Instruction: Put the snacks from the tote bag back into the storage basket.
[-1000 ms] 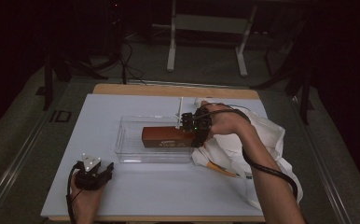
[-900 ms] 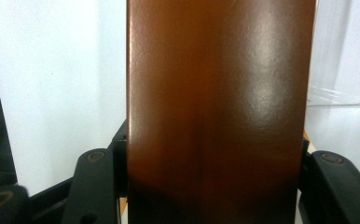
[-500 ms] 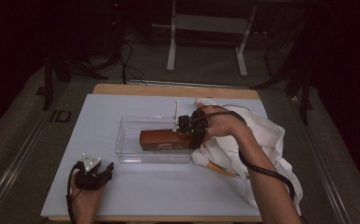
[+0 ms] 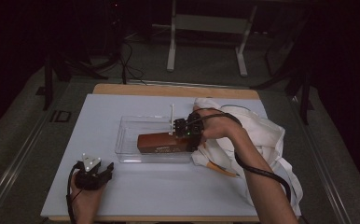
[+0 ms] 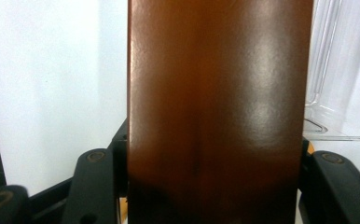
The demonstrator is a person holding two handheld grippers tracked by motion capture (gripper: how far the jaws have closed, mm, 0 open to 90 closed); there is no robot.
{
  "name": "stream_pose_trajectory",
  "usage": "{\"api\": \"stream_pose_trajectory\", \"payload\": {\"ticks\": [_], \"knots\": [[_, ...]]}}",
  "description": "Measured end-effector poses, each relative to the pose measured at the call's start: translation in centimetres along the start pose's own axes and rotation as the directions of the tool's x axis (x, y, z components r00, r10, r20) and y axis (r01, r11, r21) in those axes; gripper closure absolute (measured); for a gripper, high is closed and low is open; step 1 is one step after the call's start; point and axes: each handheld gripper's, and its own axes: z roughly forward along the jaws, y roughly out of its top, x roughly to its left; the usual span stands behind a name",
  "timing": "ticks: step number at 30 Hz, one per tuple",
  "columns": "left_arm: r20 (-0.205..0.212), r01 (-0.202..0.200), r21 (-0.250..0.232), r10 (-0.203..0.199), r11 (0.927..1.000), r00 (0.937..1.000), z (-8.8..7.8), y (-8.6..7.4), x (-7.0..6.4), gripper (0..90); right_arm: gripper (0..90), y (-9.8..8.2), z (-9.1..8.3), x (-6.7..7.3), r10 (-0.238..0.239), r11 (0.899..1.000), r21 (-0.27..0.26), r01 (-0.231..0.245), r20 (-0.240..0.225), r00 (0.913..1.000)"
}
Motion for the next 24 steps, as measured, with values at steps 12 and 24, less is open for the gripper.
{"api": "stream_pose_trajectory", "payload": {"ticks": [12,24], "knots": [[0.000,-0.001,0.001,0.001,1.0000,1.0000,0.0,0.0,0.0,49.5,43.0,0.7,0.6,-0.2,-0.010,1.000,-0.001,0.010,0.001,0.9999],[0.001,-0.001,0.002,0.001,1.0000,1.0000,0.0,0.0,0.0,49.5,42.5,1.4,0.9,-0.1,-0.011,1.000,-0.011,0.011,0.008,0.9999]]}}
